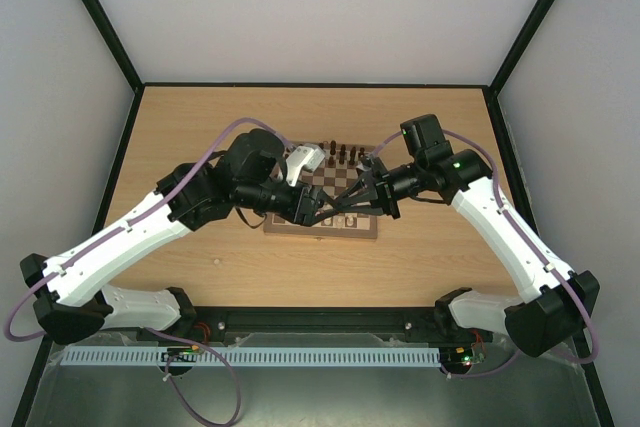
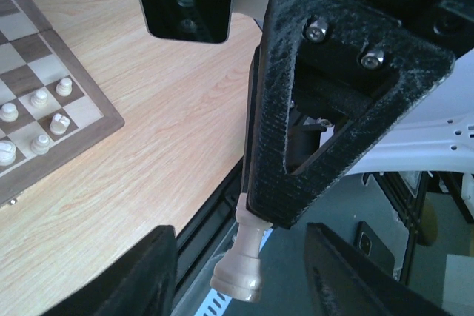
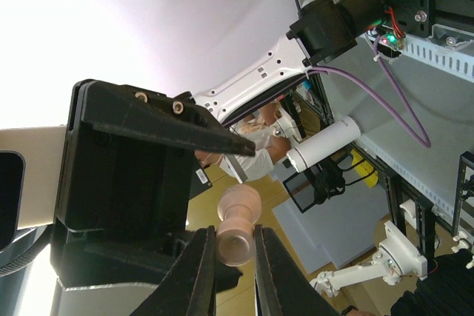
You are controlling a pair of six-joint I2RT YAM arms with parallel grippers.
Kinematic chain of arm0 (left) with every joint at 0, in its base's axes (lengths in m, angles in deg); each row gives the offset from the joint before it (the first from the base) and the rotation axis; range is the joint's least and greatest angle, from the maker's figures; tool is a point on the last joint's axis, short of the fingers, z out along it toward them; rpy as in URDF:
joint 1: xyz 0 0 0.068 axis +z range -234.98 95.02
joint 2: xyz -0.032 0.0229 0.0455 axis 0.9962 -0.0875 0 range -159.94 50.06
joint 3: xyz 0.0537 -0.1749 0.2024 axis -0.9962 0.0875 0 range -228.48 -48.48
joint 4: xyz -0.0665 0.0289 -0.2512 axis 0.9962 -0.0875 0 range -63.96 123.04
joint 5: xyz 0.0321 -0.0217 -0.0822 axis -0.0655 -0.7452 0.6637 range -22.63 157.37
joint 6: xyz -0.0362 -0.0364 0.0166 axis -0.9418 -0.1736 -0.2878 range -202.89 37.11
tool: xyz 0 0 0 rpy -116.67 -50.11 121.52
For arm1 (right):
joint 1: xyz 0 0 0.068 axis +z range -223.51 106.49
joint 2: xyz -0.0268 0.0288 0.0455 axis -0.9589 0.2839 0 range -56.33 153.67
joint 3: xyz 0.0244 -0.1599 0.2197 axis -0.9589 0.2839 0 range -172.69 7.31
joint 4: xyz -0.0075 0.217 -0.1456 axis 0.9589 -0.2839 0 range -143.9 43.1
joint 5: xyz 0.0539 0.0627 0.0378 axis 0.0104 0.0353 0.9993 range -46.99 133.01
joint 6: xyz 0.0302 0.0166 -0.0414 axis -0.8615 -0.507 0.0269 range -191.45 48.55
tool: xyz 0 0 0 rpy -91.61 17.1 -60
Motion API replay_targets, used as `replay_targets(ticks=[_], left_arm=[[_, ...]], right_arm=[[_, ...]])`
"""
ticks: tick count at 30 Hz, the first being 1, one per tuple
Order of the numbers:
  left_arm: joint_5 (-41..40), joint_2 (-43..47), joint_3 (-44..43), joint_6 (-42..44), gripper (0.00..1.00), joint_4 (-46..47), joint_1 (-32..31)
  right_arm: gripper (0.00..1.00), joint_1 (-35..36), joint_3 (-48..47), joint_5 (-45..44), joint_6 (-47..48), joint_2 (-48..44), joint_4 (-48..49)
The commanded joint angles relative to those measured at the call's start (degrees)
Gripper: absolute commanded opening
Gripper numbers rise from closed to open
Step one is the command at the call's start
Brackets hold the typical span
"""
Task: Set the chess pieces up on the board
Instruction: Place the chess piece on the chessboard.
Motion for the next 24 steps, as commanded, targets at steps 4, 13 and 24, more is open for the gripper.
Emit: replay_targets(ticks=[4, 13, 24], left_arm=[[-2.91, 2.2, -3.81, -1.43, 0.61, -2.2, 1.38], [-6.63, 4.56, -7.88, -7.74, 0.65, -10.17, 6.2], [-11.92, 2.45, -7.39, -10.67, 0.67, -19.01, 10.93]], right_arm=[[0.03, 0.35, -0.32, -6.23, 7.39, -0.35, -8.76], [0.01, 0.35, -7.27, -34.33, 25.19, 2.14, -29.12], [0.01, 0.35, -5.04, -58.42, 31.01, -0.55, -33.19]])
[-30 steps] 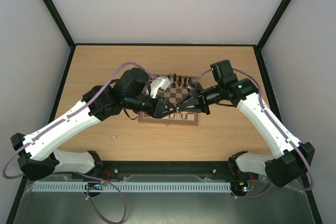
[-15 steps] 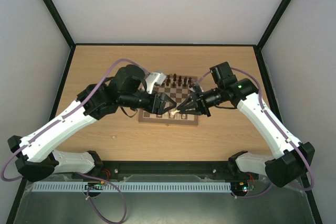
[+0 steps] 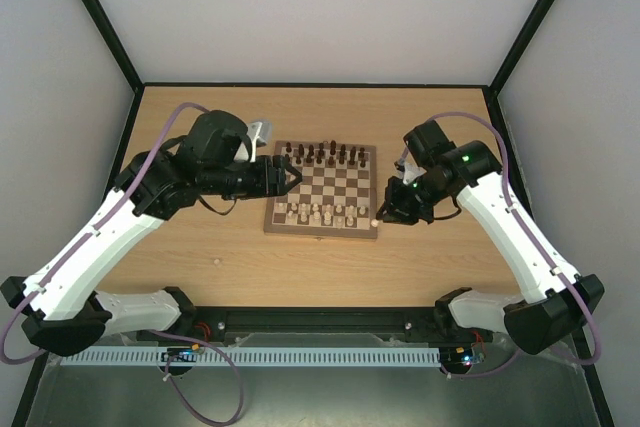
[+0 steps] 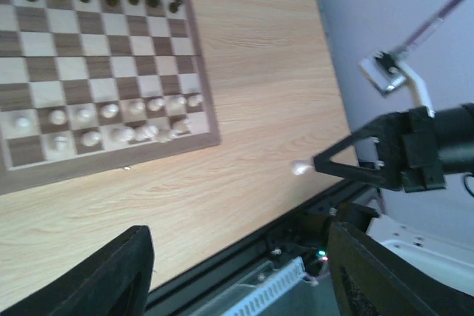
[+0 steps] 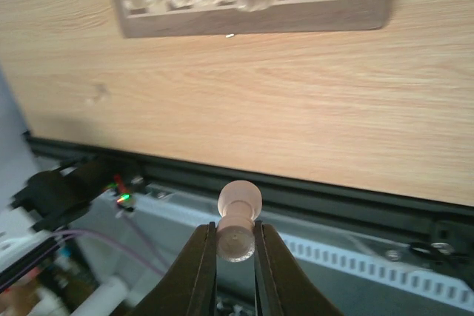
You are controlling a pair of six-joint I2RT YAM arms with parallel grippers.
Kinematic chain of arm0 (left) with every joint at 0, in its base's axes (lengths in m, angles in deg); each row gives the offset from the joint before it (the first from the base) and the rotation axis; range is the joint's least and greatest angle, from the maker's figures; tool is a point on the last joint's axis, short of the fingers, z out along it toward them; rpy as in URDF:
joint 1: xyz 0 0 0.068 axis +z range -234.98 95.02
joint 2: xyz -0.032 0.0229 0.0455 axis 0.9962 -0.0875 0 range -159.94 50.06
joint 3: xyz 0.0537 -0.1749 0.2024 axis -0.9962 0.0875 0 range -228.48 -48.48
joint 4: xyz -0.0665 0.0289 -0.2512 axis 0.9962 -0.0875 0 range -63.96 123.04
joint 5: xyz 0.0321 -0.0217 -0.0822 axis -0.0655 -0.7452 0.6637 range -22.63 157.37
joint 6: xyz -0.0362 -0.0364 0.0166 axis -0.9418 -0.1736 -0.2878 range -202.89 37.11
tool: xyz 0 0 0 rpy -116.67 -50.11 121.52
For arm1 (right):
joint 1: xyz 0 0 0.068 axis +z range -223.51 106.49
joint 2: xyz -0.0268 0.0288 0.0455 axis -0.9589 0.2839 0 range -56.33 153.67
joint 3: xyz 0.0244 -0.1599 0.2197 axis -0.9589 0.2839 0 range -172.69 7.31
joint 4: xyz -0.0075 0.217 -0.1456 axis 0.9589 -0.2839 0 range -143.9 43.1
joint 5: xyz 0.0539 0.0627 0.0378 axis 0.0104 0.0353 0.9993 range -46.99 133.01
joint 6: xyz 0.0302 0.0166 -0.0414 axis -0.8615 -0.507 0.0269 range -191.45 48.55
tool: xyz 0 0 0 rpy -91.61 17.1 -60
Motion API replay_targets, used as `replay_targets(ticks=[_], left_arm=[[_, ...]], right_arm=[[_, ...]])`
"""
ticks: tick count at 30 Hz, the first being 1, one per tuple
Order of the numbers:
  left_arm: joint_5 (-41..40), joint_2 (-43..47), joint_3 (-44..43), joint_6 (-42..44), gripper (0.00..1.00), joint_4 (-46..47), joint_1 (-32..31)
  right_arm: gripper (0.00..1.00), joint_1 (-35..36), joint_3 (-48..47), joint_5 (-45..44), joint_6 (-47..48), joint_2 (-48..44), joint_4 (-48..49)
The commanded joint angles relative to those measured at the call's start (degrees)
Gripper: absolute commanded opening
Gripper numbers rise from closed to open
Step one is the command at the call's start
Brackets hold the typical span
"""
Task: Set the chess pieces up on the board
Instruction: Place the chess piece on the chessboard.
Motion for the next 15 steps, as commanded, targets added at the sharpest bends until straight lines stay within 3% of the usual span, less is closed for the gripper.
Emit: replay_targets(ticks=[1, 9, 15], left_arm=[[-2.44, 0.01, 1.24, 0.3, 0.69, -5.9, 3.03], [3.06, 1.24, 7.46, 10.47, 0.73, -12.44, 9.25], [0.38, 5.12, 17.26, 4.29, 0.77, -1.11, 9.24]], right_arm=[[0.01, 0.35, 4.05, -12.01, 2.02, -2.32, -3.32], [0.01, 1.15, 6.4, -20.18, -8.27, -3.35, 4.78], [0.01, 3.41, 11.15, -26.61, -0.66, -0.21, 9.69]])
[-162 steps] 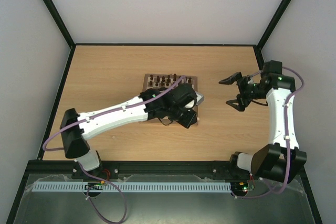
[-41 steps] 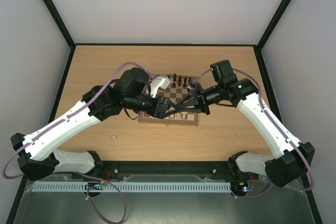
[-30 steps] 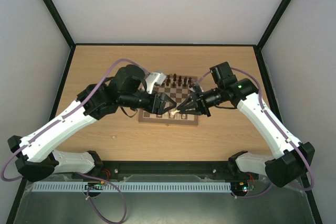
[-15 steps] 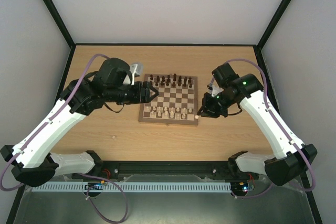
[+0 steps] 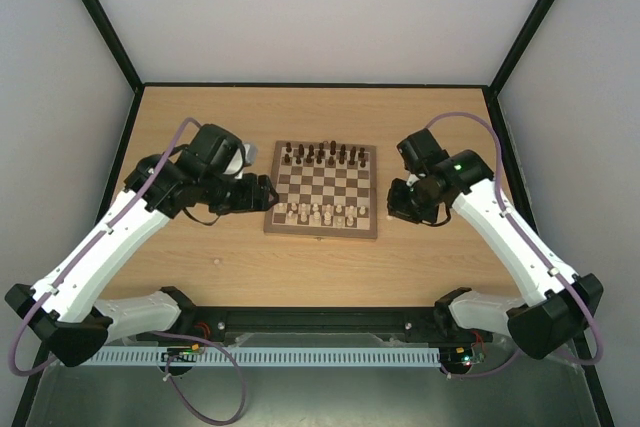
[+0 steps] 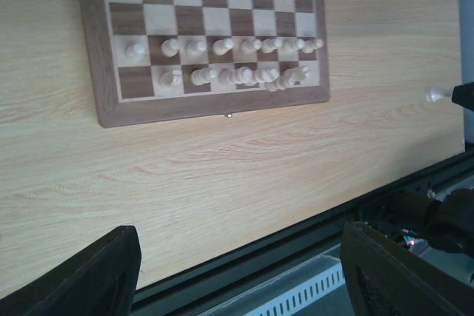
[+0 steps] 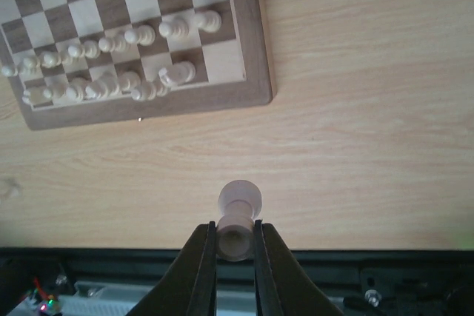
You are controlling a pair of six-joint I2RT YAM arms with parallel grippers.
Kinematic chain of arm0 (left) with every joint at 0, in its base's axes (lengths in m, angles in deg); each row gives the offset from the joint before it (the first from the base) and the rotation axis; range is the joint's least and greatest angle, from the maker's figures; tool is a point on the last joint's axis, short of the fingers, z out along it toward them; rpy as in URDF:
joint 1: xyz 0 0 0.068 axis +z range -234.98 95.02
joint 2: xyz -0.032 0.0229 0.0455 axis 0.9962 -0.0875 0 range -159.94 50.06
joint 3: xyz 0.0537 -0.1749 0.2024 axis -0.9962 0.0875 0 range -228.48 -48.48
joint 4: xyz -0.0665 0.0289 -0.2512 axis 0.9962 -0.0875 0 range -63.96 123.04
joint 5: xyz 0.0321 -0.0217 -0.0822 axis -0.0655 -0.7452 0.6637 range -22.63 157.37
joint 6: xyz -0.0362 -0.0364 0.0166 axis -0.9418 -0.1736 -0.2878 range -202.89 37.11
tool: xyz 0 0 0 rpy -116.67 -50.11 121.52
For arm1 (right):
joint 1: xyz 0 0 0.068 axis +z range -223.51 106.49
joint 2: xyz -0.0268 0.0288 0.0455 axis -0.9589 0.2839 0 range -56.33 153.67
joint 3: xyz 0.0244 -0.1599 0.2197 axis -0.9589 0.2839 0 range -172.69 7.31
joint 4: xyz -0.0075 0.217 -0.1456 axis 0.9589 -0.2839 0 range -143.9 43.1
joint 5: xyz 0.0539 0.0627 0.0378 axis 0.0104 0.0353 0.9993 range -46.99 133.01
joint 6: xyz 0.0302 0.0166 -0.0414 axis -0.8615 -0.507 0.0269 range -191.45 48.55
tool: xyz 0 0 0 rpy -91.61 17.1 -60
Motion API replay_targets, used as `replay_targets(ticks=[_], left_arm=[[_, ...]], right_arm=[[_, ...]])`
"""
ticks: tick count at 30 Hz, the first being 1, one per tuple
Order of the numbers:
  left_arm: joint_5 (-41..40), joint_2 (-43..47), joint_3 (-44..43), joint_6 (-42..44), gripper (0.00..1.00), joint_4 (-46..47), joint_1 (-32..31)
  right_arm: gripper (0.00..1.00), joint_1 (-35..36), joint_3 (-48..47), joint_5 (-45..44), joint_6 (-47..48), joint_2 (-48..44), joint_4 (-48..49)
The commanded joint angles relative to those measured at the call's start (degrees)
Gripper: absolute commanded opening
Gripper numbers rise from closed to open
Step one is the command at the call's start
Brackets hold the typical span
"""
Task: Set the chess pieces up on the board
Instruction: Place the chess piece on the chessboard.
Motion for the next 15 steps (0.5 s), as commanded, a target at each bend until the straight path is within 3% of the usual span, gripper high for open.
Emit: replay_targets(ticks=[1, 7, 10, 15], left_arm=[[-1.5, 3.58, 6.91, -4.68, 0.77, 7.03, 0.17], [-6.24, 4.19, 9.59, -7.53, 0.83, 5.98, 0.15], [-6.96, 3.97, 10.98, -6.27, 0.99, 5.28, 0.15], [-9.54, 4.85, 14.21, -5.72, 0.99, 3.8, 0.39]], right_arm=[[0.01, 1.16, 5.33, -7.44, 4.47, 1.92, 3.21], [0.01, 1.12, 10.43, -7.27, 6.32, 1.56, 7.36], [0.01, 3.2, 14.34, -6.75, 5.11, 1.93, 11.41], [0.01, 9.24, 15.76, -9.88, -0.59, 5.38, 15.92]])
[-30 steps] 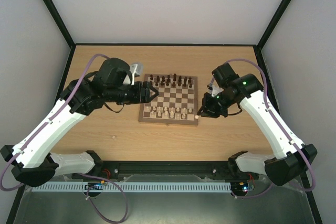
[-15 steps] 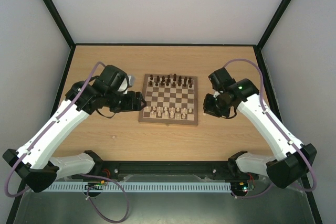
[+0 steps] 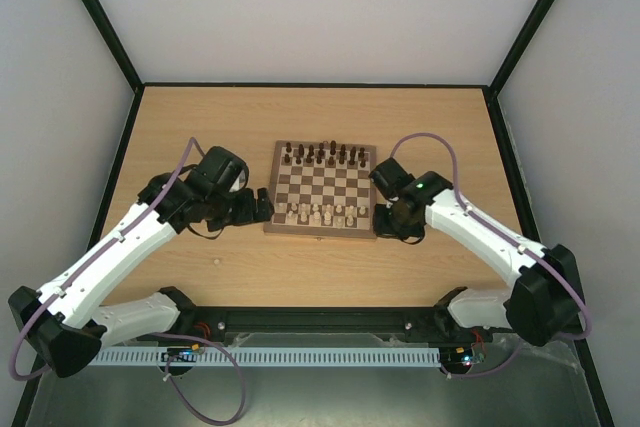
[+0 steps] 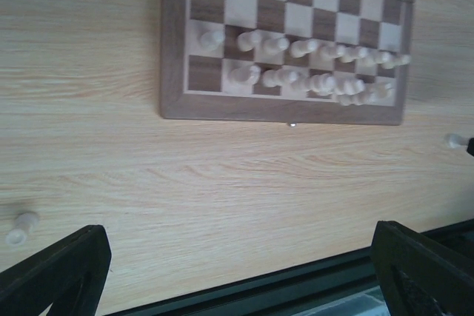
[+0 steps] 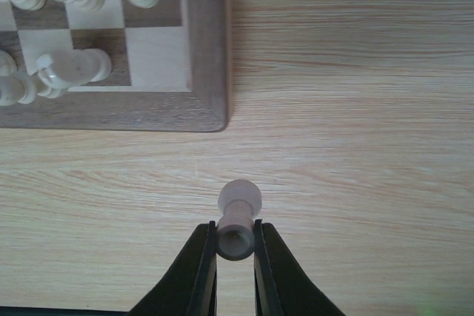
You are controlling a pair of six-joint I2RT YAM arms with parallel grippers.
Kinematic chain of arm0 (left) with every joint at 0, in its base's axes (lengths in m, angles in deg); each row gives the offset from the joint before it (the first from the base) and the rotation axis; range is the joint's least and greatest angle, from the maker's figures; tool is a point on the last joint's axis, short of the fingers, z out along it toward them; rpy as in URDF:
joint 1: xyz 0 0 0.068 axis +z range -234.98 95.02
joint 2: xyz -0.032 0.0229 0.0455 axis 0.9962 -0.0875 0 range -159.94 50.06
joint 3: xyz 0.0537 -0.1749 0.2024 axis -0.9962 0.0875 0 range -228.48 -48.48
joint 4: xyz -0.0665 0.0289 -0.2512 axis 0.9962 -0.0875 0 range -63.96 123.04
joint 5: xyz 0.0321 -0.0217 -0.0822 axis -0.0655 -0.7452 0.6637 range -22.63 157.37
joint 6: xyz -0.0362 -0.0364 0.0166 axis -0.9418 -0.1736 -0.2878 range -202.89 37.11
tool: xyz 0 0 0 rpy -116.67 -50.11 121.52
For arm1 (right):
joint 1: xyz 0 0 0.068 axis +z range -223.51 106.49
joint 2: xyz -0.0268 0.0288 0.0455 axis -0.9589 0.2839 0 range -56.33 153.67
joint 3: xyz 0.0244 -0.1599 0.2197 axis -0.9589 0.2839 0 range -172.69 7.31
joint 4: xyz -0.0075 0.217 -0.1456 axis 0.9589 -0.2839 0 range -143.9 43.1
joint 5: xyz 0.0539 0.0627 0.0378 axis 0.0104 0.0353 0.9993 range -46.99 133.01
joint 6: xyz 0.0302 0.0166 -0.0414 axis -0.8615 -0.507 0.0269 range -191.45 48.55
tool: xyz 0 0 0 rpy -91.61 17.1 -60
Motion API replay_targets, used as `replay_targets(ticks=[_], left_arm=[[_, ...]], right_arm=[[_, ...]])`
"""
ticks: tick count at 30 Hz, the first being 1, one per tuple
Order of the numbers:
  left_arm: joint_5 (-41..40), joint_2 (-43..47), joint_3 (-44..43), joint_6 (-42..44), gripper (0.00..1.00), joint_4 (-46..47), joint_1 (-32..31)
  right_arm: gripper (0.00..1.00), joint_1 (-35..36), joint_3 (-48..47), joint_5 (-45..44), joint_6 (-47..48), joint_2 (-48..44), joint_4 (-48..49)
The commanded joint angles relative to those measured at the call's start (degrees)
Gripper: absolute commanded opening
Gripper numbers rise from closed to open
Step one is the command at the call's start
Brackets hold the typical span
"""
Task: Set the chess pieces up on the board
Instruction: Place the chess piece on the chessboard.
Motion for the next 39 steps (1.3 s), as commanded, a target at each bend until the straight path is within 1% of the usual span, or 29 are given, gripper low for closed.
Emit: replay_targets(ticks=[1, 3, 9, 18, 25, 39], left_arm=[[-3.63, 1.46, 2.39, 0.46, 0.99, -1.91, 0.36], [-4.71, 1.67, 4.04, 0.55, 0.99, -1.17, 0.43], [-4.23, 2.1, 7.48, -0.87, 0.99, 2.94, 0.54], [-4.5, 0.92, 7.21, 0.1, 0.99, 2.46, 0.53], [-4.62, -0.02, 7.42, 0.2, 0.99, 3.0, 0.49], [-4.43, 0.98, 8.21, -0.06, 0.99, 2.79, 0.52]], right_arm=[[0.01, 4.35, 0.58, -3.47, -4.61, 3.33, 4.95], [0.01, 5.11, 0.08, -3.87, -5.41, 4.56, 6.87], [0.01, 5.16, -0.66, -4.01, -4.43, 10.45, 11.19], [0.01, 5.18, -4.62, -5.06, -2.87, 16.97, 13.33], [0.01, 5.22, -5.83, -4.85, -2.65, 18.44, 13.57], [0.01, 5.18, -3.76, -5.2, -3.12, 17.69, 12.52]])
